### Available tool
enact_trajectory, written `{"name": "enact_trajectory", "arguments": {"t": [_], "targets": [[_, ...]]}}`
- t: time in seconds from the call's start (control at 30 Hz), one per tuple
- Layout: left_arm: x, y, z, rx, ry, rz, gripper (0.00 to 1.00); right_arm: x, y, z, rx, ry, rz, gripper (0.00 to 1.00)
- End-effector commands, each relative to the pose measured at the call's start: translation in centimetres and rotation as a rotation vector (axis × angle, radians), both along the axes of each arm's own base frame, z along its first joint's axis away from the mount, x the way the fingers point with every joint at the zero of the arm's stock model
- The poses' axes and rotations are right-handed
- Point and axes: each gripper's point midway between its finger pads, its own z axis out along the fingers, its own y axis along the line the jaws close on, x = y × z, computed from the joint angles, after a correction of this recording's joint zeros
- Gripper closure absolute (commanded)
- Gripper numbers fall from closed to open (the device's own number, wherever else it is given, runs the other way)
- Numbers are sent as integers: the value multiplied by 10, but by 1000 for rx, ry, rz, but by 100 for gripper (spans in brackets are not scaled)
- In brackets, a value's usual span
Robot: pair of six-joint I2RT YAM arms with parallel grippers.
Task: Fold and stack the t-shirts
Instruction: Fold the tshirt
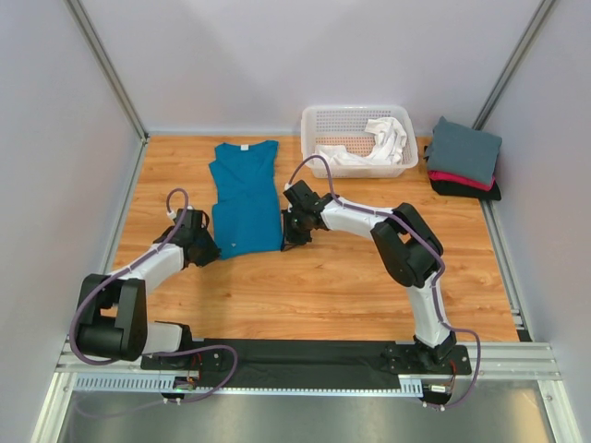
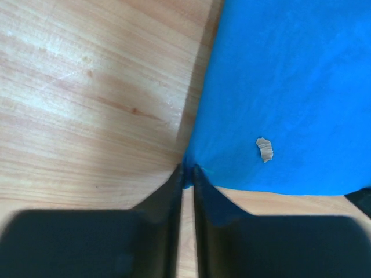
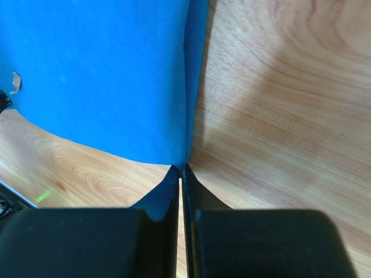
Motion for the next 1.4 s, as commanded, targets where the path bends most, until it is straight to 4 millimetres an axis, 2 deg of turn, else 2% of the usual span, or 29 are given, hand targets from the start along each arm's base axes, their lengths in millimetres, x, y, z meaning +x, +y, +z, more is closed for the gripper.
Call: {"name": "enact_trajectory", "arguments": {"t": [0.0, 0.03, 0.07, 0.2, 0.43, 0.5, 0.53, 0.57, 0.63, 0.7, 0.73, 0.8, 0.87, 0.93, 1.1, 1.23, 1.37], "targets": [[0, 0, -3, -4, -15, -8, 91, 0, 2, -1, -14, -7, 13, 100], [-3, 1, -5, -4, -8, -7, 99, -1, 1, -1, -16, -5, 16, 100], [-5, 0, -6, -8, -3, -3, 100, -2, 0, 0, -16, -7, 15, 100], [-15, -1, -11, -20, 23, 9, 100, -14, -14, -6, -41, -1, 15, 100], [-45, -21, -6, -1, 46, -29, 100, -55, -49, -19, -106, 26, 29, 100], [-59, -28, -6, 21, 75, -40, 100, -66, -58, -21, -127, 32, 34, 100], [-65, -35, -1, 21, 65, -62, 100, -70, -60, -15, -120, 20, 37, 100], [-76, -32, -2, 47, 92, -51, 100, -81, -71, -21, -142, 41, 37, 100], [-85, -32, 5, 45, 78, -16, 100, -92, -79, -14, -140, 32, 31, 100], [-102, -29, 8, 64, 77, -10, 100, -110, -95, -19, -166, 55, 24, 100], [-108, -31, 10, 48, 76, 11, 100, -115, -95, -10, -148, 36, 26, 100], [-121, -32, 13, 27, 76, 14, 100, -132, -108, -12, -171, 54, 20, 100], [-136, -35, 14, 34, 85, 1, 100, -143, -109, -3, -158, 37, 29, 100], [-144, -42, 24, 29, 69, -46, 100, -159, -113, 1, -165, 43, 39, 99], [-168, -44, 43, 84, 111, -89, 100, -189, -124, 16, -196, 53, 66, 100], [-189, -42, 43, 142, 172, -137, 100, -208, -131, 26, -182, 54, 67, 99], [-202, -46, 47, 132, 193, -177, 100, -220, -135, 36, -164, 53, 37, 100]]}}
